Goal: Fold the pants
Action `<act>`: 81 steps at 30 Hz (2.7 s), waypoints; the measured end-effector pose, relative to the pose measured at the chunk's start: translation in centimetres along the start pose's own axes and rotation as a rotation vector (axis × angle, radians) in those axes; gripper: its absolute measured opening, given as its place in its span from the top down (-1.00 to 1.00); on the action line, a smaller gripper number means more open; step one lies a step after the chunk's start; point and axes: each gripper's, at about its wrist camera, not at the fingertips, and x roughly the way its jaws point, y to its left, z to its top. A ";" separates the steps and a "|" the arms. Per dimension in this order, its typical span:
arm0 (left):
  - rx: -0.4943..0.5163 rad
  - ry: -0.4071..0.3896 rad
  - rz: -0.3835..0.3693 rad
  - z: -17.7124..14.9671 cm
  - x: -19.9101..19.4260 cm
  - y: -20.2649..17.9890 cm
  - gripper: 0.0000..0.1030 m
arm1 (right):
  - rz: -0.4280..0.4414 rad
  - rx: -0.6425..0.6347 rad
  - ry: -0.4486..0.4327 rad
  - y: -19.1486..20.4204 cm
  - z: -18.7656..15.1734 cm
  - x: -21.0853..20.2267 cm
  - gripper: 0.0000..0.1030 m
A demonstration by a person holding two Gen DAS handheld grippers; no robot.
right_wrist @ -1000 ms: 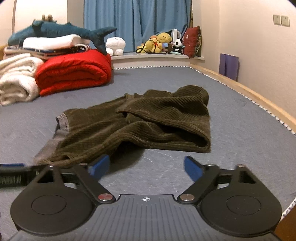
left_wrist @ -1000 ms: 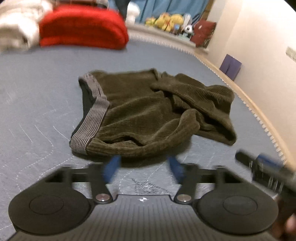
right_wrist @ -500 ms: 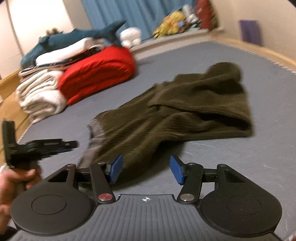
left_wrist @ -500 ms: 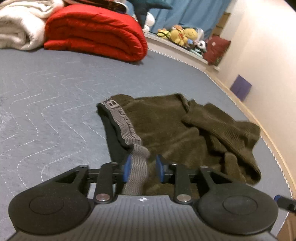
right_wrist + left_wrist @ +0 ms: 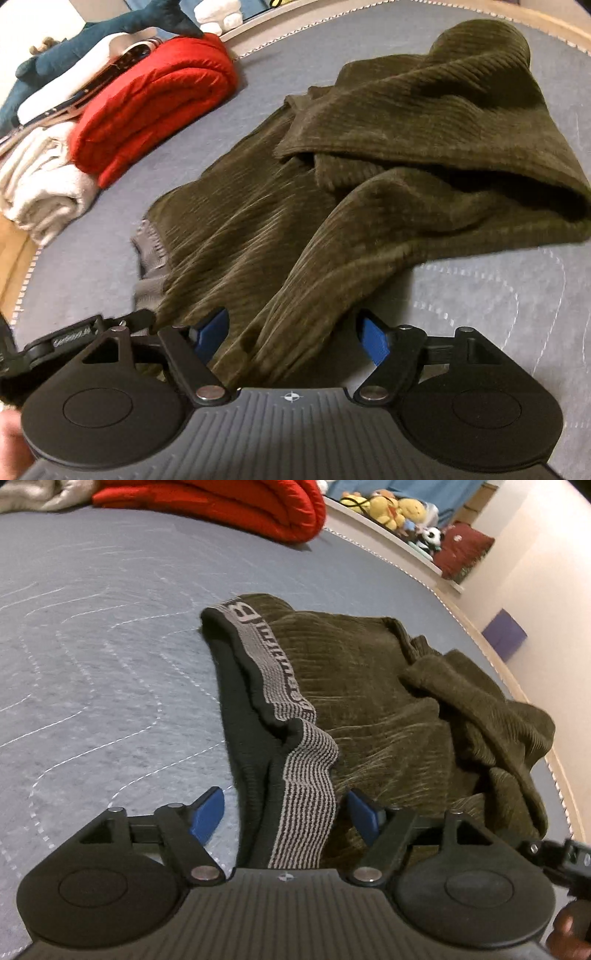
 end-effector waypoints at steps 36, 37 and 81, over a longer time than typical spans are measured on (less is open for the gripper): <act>0.118 0.035 0.284 -1.9 -19.7 3.2 0.61 | 0.221 -1.029 -0.057 10.8 -15.8 -10.4 0.88; 0.106 0.043 0.305 -2.1 -20.4 4.1 0.61 | 0.257 -1.056 -0.049 11.7 -16.5 -10.6 0.88; 0.141 -0.088 0.174 0.5 -14.4 3.1 -0.04 | 0.067 -1.046 0.033 10.4 -9.1 -2.4 0.64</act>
